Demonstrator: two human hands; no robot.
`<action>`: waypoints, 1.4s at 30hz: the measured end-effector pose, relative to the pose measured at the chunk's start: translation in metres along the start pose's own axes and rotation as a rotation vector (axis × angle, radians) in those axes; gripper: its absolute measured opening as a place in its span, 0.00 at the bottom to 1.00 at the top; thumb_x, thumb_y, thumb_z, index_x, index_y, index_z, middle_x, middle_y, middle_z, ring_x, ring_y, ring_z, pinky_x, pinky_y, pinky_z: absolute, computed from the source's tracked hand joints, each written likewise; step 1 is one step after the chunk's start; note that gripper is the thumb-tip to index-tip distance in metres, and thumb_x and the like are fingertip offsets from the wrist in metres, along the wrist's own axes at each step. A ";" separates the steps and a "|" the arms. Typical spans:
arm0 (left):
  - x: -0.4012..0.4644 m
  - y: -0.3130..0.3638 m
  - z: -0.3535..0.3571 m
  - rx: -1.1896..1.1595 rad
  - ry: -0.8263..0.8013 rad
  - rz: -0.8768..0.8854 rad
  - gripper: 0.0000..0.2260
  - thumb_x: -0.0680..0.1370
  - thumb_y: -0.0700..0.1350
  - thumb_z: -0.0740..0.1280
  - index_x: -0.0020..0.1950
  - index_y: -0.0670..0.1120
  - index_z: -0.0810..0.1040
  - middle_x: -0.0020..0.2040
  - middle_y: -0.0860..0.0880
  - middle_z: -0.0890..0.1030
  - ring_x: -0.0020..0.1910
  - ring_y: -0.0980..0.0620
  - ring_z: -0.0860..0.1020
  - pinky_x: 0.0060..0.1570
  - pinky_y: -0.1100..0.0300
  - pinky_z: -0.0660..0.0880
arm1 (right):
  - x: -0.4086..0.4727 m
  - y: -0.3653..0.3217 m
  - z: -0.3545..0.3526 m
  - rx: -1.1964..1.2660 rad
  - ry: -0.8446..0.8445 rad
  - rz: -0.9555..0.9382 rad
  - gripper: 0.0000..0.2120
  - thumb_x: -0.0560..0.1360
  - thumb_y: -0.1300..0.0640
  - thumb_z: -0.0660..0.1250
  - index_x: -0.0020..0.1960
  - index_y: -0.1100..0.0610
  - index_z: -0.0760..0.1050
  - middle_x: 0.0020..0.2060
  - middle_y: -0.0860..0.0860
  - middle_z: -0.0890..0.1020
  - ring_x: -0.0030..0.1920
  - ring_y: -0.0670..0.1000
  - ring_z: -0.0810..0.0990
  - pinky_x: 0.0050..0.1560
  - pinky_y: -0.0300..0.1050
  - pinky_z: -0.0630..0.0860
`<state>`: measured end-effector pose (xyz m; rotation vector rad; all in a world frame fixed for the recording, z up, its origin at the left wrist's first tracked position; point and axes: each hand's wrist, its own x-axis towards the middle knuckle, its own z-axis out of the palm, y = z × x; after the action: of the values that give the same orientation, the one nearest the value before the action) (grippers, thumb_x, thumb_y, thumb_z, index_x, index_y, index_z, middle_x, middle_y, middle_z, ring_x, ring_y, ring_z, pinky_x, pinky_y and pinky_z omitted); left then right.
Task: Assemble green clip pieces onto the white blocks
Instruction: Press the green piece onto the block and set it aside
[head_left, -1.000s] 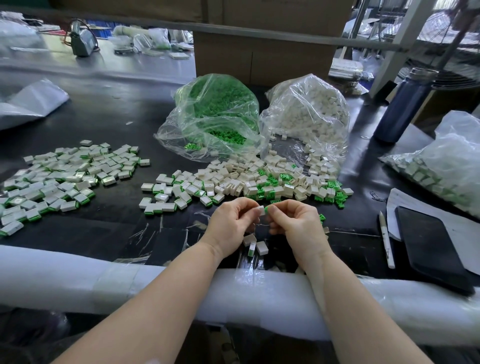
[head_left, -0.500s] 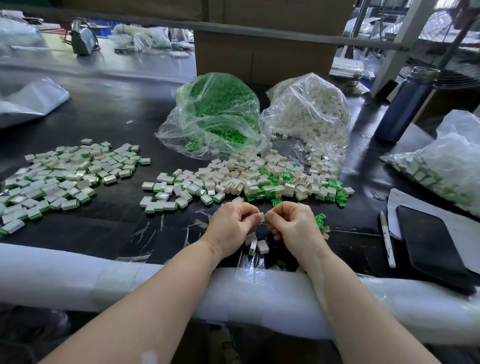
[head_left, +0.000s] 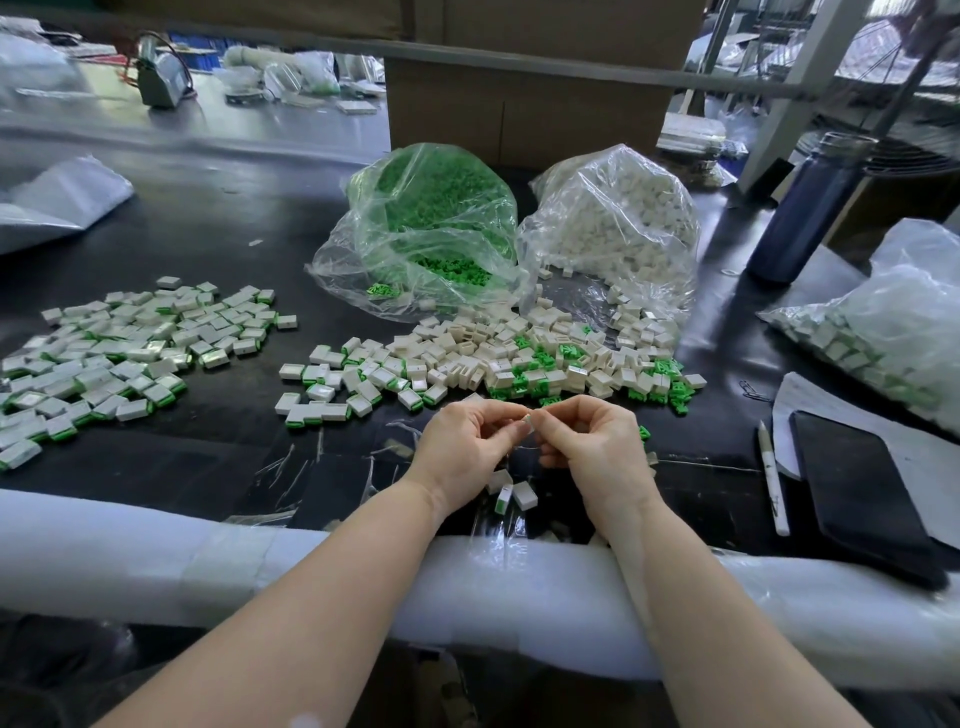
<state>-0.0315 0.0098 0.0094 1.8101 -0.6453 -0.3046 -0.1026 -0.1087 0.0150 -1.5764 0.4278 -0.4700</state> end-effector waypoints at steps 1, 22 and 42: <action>0.000 0.000 0.000 -0.006 -0.005 0.000 0.05 0.75 0.43 0.69 0.49 0.48 0.82 0.43 0.48 0.81 0.45 0.48 0.79 0.51 0.55 0.77 | 0.000 0.000 0.000 -0.009 -0.015 -0.008 0.05 0.71 0.63 0.72 0.37 0.59 0.79 0.29 0.52 0.81 0.29 0.44 0.78 0.30 0.37 0.76; -0.003 0.007 -0.004 -0.039 -0.064 0.062 0.06 0.75 0.36 0.67 0.47 0.47 0.78 0.53 0.48 0.68 0.36 0.57 0.69 0.40 0.73 0.70 | -0.002 -0.004 0.003 -0.081 -0.251 -0.007 0.10 0.78 0.58 0.62 0.43 0.55 0.81 0.35 0.53 0.82 0.37 0.46 0.79 0.36 0.35 0.75; -0.002 0.001 0.003 0.016 -0.126 0.133 0.14 0.73 0.34 0.64 0.41 0.54 0.74 0.48 0.53 0.66 0.35 0.58 0.69 0.38 0.73 0.68 | -0.004 -0.006 0.002 0.015 -0.223 -0.003 0.09 0.75 0.65 0.65 0.38 0.62 0.81 0.28 0.54 0.77 0.29 0.45 0.71 0.30 0.33 0.68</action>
<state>-0.0347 0.0085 0.0093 1.7641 -0.8550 -0.3262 -0.1052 -0.1048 0.0206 -1.5946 0.2506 -0.2941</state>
